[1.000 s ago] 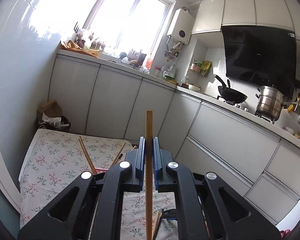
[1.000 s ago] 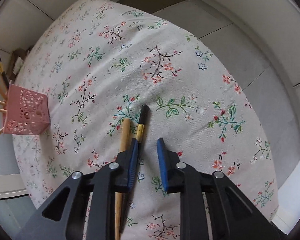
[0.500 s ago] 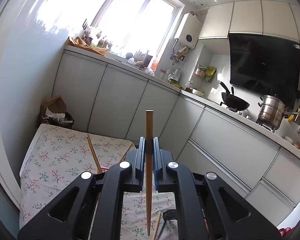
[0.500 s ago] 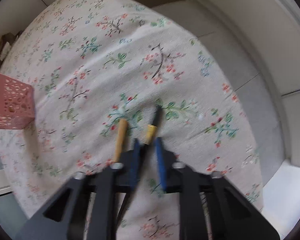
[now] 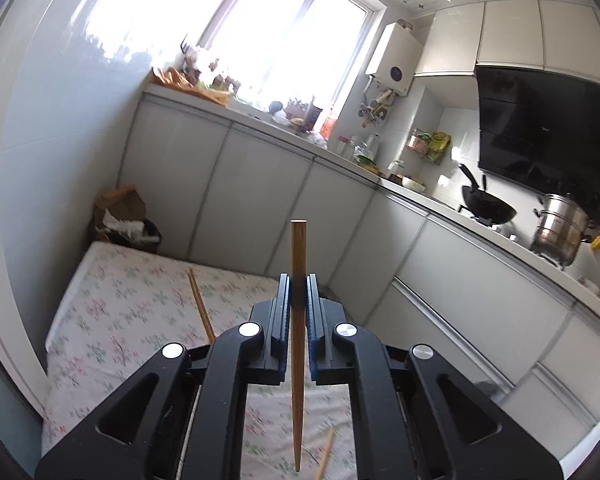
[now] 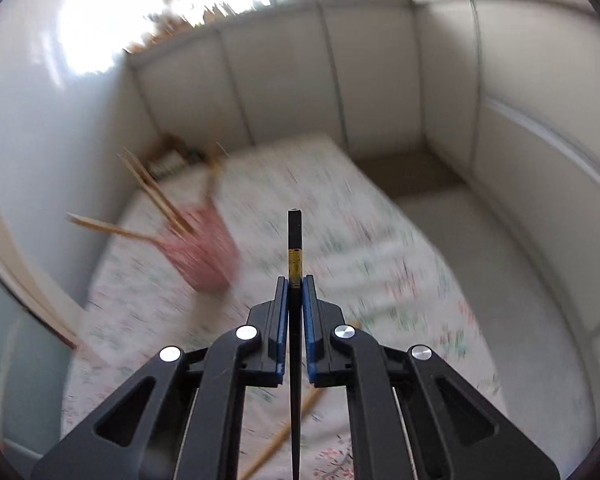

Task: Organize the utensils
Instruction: 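Lower the stick and brush into the pink holder and open both grippers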

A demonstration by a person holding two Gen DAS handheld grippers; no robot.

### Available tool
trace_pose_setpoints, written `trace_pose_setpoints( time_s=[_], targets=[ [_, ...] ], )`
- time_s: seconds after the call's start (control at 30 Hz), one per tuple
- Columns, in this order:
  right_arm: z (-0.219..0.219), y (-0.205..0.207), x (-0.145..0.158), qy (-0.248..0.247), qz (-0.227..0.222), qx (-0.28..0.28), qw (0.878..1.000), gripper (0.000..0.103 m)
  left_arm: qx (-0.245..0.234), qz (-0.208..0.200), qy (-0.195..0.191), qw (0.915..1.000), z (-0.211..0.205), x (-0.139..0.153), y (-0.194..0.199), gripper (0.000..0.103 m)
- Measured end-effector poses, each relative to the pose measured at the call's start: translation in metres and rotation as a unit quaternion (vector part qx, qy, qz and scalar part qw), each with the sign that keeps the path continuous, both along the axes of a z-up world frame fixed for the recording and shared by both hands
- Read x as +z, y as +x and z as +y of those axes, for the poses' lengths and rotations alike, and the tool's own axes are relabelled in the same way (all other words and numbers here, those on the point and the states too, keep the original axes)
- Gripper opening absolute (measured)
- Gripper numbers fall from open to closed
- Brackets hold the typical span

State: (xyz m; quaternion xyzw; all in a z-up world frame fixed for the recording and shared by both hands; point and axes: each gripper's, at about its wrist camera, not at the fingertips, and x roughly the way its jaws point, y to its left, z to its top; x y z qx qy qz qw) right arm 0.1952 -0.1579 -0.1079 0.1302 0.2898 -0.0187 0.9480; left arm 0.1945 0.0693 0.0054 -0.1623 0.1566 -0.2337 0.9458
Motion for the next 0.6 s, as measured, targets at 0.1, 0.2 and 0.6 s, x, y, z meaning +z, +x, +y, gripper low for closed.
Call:
trace_pose_setpoints(
  time_s=[0.1, 0.2, 0.6],
  targets=[
    [0.002, -0.003, 0.032, 0.01, -0.046, 0.009, 0.999, 0.007, 0.016, -0.008, 0.002, 0.9998, -0.005, 0.005, 0.009, 0.007],
    [0.004, -0.004, 0.061, 0.021, -0.093, 0.013, 0.995, 0.007, 0.038, -0.024, 0.01, 0.999, -0.013, 0.011, 0.02, 0.007],
    [-0.01, 0.028, 0.069, 0.012, -0.181, 0.014, 0.983, 0.007, 0.15, -0.094, 0.052, 0.9827, -0.05, 0.004, 0.083, 0.007]
  ],
)
